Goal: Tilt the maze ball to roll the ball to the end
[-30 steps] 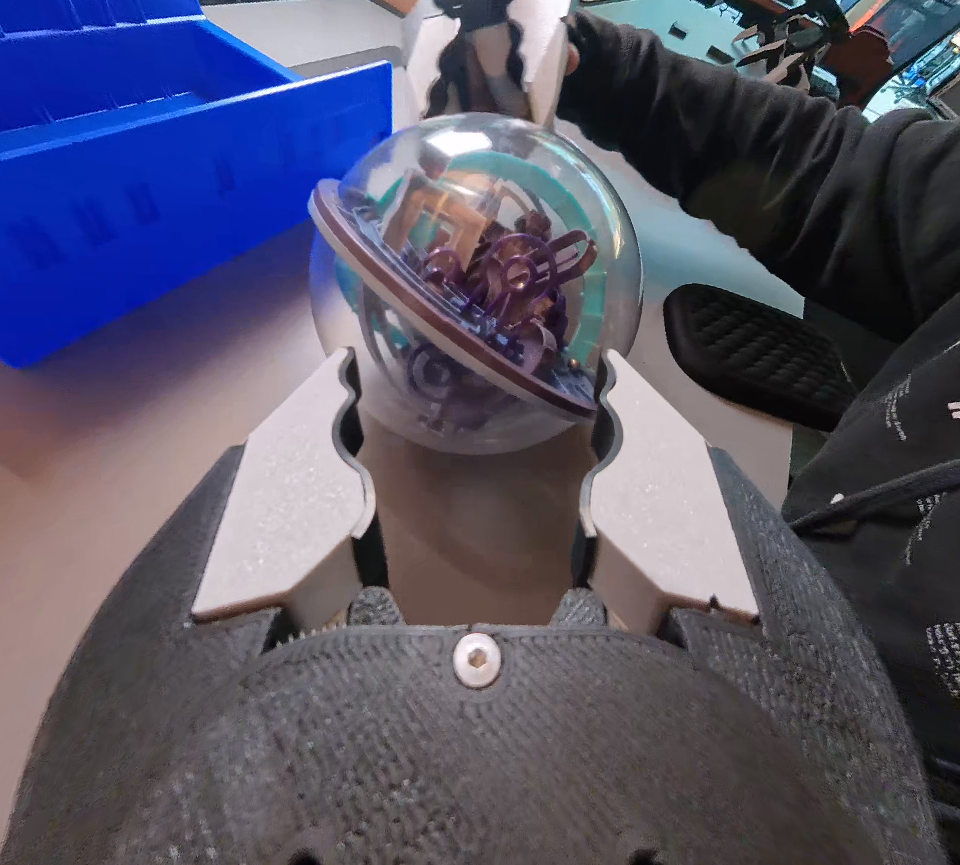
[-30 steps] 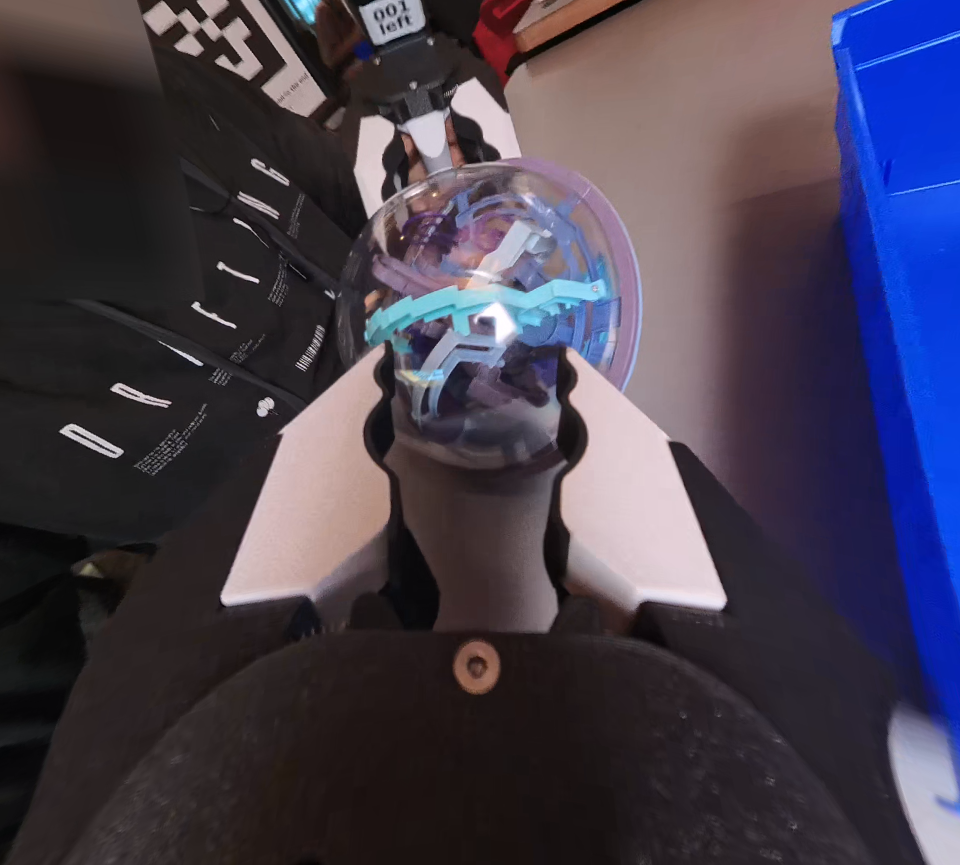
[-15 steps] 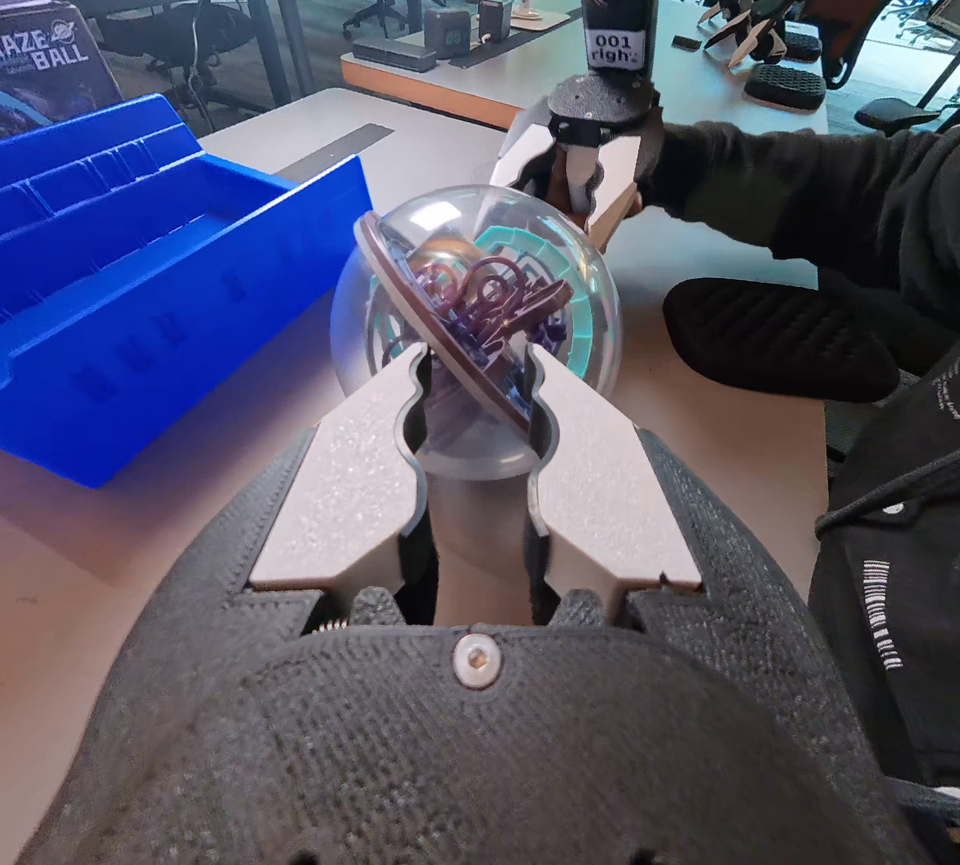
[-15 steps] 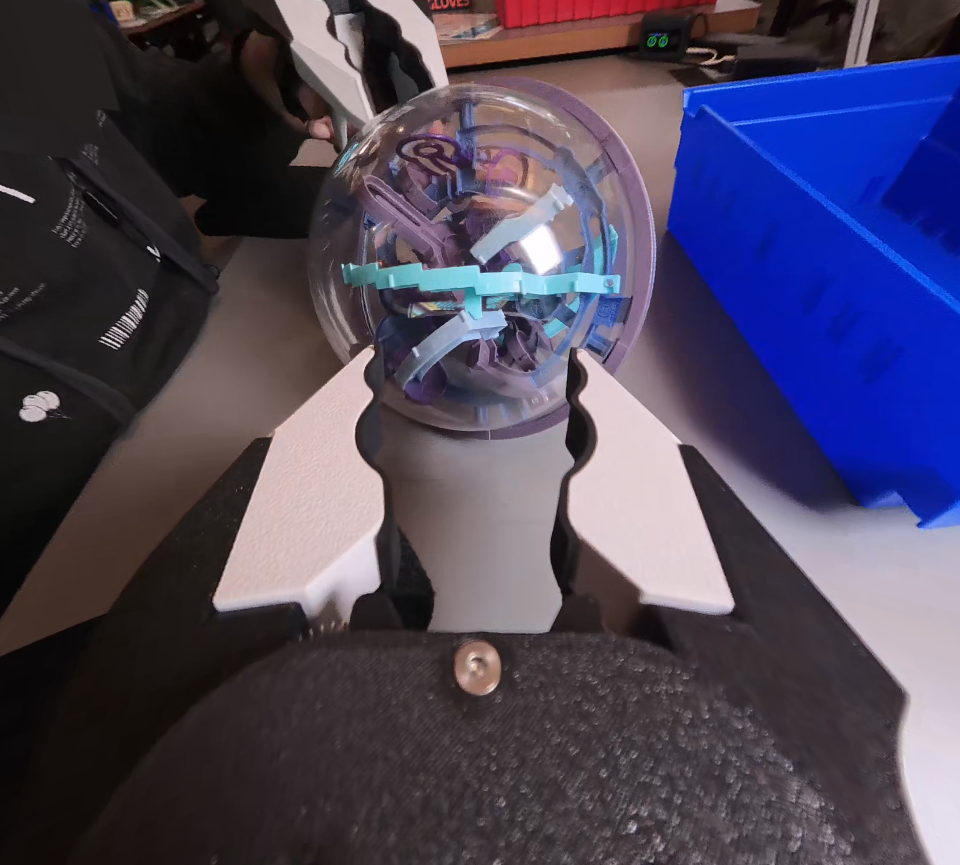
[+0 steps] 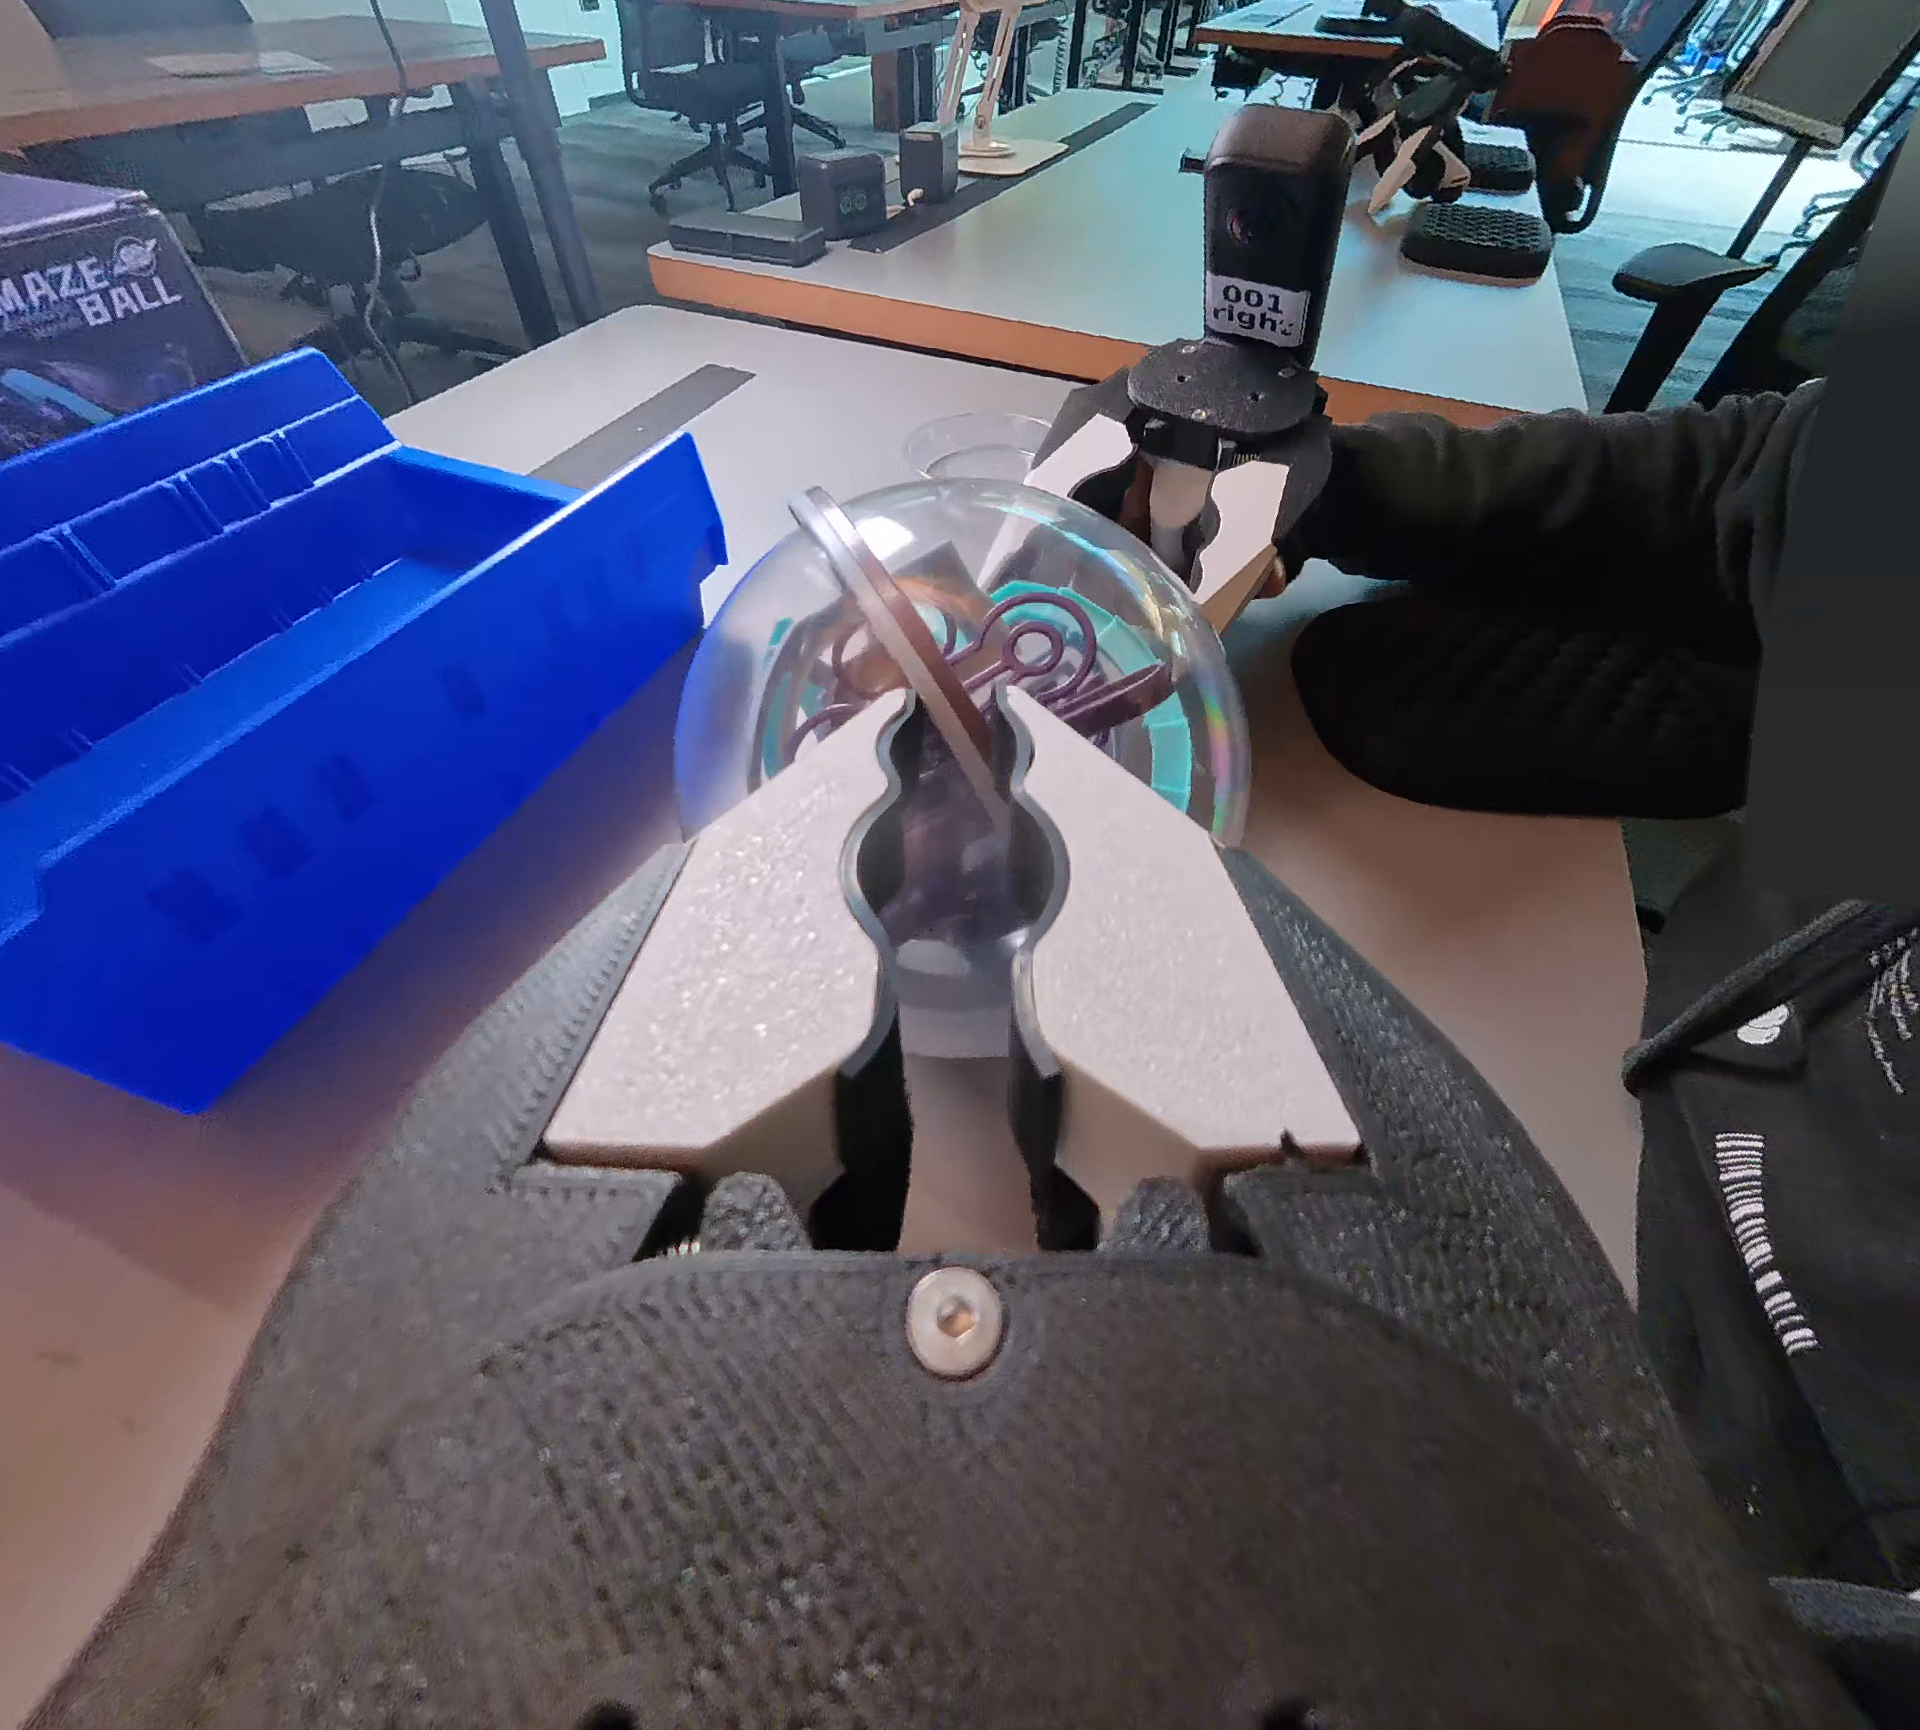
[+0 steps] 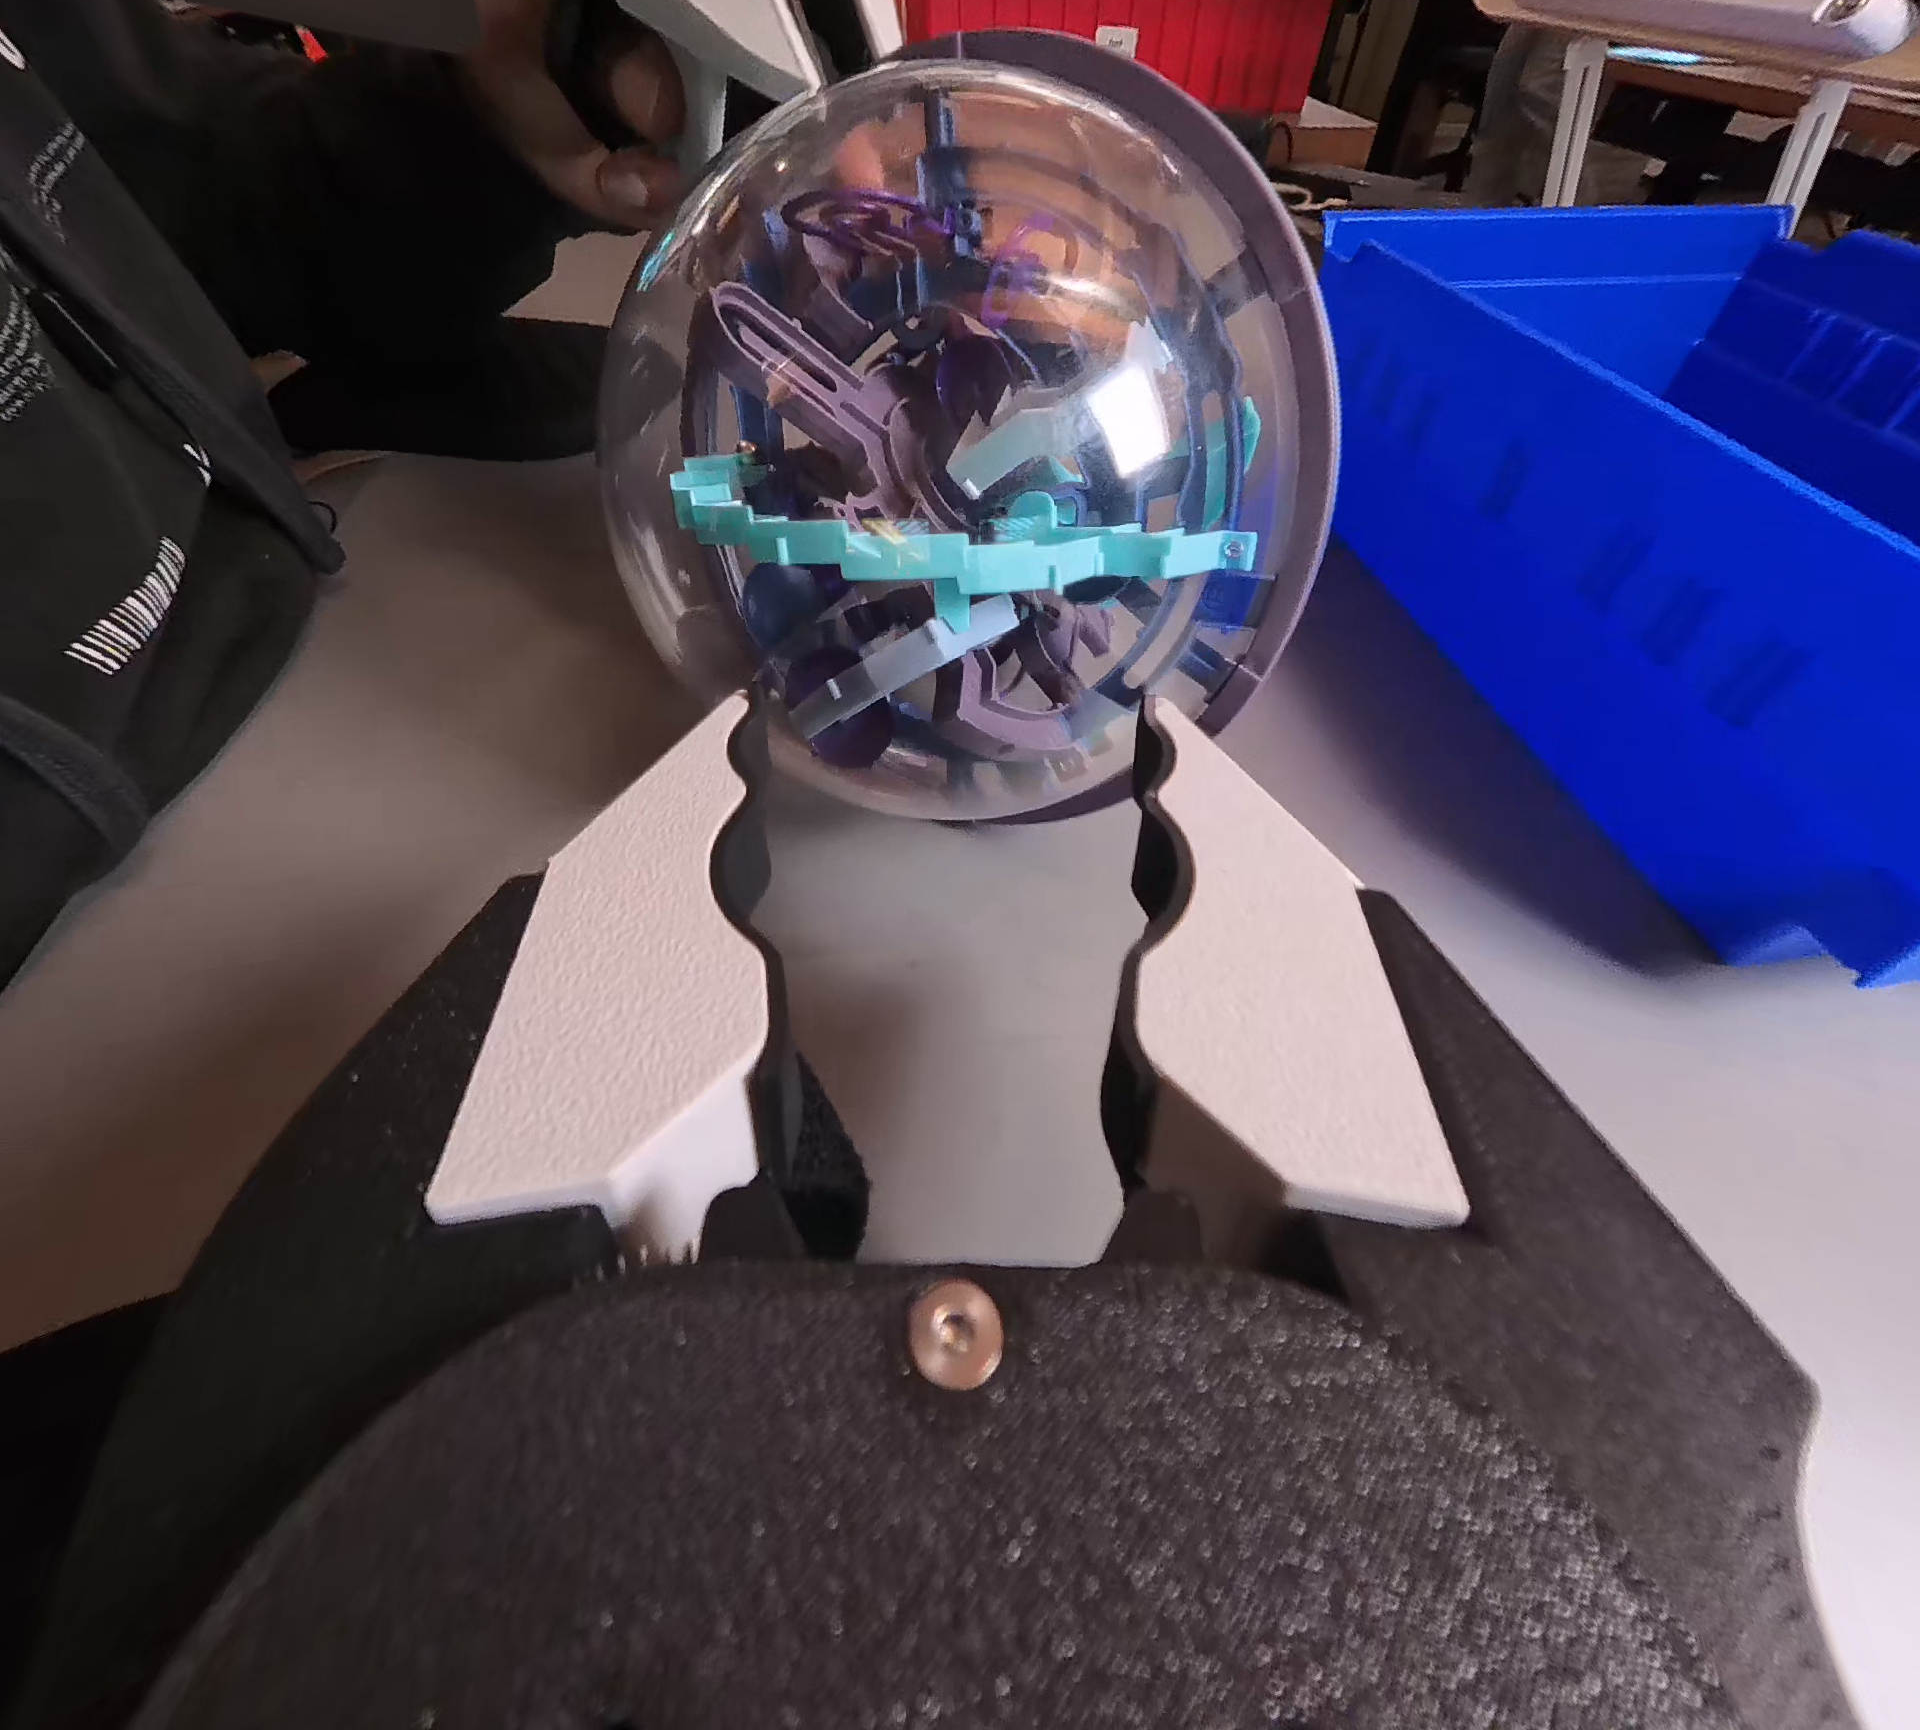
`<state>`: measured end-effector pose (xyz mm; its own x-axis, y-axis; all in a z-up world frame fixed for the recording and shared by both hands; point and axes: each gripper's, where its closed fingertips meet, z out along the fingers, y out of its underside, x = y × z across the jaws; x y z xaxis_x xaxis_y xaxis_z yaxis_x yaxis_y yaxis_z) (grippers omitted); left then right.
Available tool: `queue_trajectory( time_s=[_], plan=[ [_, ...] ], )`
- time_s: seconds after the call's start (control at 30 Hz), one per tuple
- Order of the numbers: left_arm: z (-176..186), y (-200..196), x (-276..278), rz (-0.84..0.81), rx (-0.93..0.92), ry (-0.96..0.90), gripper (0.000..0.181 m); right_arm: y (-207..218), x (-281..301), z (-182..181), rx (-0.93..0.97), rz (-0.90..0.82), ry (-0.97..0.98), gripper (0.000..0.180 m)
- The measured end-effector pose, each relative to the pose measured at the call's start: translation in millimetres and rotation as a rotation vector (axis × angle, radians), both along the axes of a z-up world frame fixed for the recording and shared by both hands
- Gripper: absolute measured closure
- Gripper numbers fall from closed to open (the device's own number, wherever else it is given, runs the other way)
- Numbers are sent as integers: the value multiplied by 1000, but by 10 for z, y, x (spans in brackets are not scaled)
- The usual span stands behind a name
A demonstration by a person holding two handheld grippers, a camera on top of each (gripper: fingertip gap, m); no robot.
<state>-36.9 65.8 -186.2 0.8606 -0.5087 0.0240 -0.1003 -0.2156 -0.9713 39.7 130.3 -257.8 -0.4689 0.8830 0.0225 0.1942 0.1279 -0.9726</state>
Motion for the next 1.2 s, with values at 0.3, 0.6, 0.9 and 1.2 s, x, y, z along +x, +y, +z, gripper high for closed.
queue_trajectory(
  time_s=[0.3, 0.6, 0.9, 1.2],
  plan=[
    [100, 13, 112, -103, 16, 50, 170, -114, 178, -139, 63, 102, -107, 136],
    [130, -26, 353, -217, 38, 68, 174, 52, 212, 149, 119, 202, -142, 127],
    [141, -47, 265, -203, 47, 40, 174, 13, 149, 160, 166, 184, -90, 174],
    [36, -222, 39, -244, 37, -21, 139, 0, 120, 186, 125, 153, -86, 174]
  ],
)
